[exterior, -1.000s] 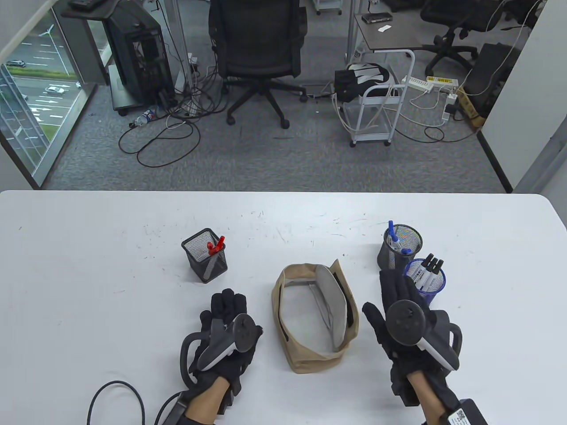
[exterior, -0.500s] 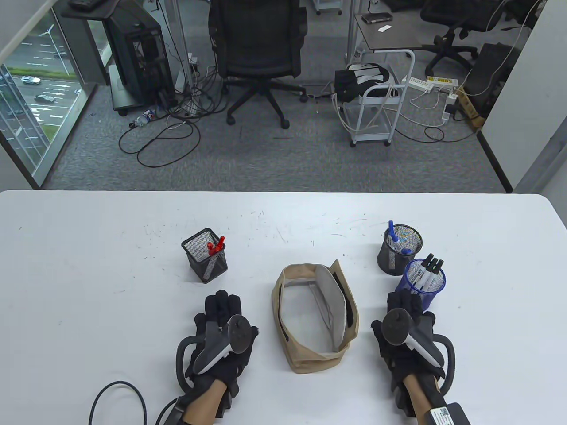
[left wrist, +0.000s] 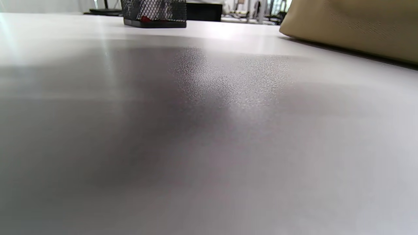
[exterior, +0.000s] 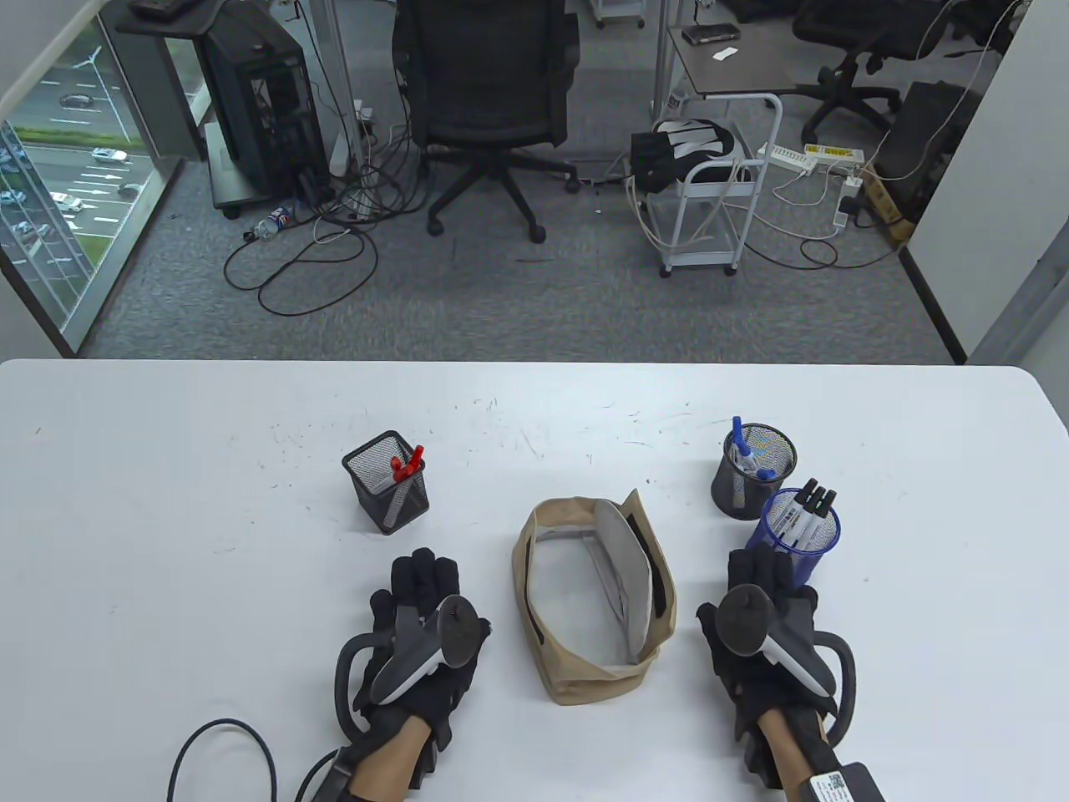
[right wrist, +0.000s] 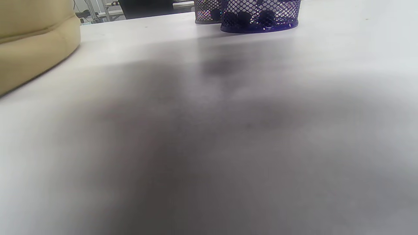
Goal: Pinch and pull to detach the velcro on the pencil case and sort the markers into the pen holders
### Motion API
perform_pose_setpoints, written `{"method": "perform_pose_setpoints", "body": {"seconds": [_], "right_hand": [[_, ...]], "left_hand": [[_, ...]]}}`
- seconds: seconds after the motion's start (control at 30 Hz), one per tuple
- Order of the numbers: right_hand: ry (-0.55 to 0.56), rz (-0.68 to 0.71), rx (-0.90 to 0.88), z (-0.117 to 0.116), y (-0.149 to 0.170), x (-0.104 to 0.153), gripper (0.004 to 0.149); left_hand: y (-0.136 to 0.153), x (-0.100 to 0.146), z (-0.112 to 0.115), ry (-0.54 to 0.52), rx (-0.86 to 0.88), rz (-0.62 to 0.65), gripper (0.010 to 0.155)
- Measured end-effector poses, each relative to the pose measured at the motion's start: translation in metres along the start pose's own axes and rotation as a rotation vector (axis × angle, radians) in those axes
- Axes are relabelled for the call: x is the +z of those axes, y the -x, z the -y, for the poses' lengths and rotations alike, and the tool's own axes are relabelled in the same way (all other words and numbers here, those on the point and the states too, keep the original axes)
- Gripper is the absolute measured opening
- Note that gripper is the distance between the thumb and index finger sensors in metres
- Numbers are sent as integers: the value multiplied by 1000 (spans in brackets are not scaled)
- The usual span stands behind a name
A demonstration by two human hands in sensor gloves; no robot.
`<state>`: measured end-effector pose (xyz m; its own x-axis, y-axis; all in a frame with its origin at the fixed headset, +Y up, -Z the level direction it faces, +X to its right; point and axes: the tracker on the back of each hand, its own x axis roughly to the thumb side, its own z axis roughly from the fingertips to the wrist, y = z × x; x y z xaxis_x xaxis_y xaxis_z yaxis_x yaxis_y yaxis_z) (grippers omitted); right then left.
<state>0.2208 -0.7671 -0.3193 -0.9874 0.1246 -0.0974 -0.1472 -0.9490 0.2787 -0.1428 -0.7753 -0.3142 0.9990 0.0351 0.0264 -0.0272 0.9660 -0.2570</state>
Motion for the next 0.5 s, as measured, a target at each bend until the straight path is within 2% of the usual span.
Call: {"method": "perform_pose_setpoints", "body": {"seconds": [0.5], "right_hand": [[-24,29,-21,-2,-1,0,77]], "left_hand": [[0,0,1,4,1,4,86]]}}
